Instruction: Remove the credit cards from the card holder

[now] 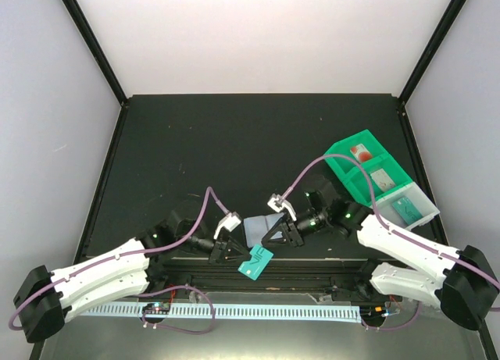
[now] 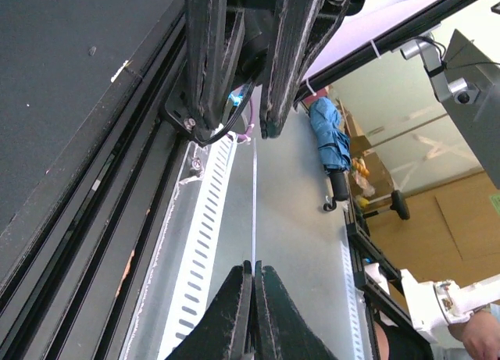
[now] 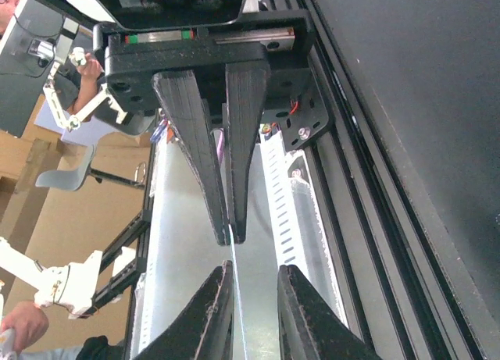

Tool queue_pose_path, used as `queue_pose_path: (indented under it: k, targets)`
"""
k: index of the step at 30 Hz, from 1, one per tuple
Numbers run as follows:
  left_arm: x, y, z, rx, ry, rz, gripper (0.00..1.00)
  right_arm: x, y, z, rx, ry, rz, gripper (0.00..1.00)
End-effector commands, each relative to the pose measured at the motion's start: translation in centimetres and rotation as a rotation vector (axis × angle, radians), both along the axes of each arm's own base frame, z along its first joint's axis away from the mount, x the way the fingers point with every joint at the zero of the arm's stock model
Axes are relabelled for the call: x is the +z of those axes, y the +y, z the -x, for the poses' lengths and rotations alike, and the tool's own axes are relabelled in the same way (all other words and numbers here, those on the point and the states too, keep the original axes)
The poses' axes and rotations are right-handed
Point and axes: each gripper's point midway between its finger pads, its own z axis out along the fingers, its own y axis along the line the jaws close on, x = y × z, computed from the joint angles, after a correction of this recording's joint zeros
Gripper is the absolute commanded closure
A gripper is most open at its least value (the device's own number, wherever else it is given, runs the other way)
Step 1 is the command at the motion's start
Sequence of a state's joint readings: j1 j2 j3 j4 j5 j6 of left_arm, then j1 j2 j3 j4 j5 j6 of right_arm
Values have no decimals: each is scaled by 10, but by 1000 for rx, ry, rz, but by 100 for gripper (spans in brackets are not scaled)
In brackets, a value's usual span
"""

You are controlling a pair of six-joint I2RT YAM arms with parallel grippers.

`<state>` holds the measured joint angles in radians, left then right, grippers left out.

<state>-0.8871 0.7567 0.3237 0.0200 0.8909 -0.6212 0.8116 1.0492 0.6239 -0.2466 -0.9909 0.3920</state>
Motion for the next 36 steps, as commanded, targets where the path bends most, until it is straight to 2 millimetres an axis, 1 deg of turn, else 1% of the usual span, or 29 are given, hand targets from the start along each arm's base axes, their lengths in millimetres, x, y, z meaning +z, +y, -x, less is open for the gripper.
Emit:
queue_pose_path:
  k: [1,11,16,19,20,23,27,31,36]
  targets:
    - [21,-5,1,-33,-57,60,98,-4,2,8,34,10,-6,81]
    - [23,-6,-1,-28,-64,59,98,-5,2,14,51,23,-21,81]
    - [23,-6,0,-29,-64,58,99,-2,2,18,69,24,-36,89]
    - [23,-6,-1,-26,-65,58,98,1,2,19,74,14,-50,98]
    - [23,-5,-1,-25,-66,58,98,2,1,20,73,12,-54,99]
    - [23,-5,0,-25,-68,61,98,5,1,22,83,18,-74,99]
    - [26,-4,0,-24,-76,70,98,2,1,23,86,32,-68,88]
    - [26,-4,1,-24,-76,71,98,2,1,23,91,39,-71,85]
    - [27,-4,0,-23,-79,75,98,3,2,24,92,38,-73,85]
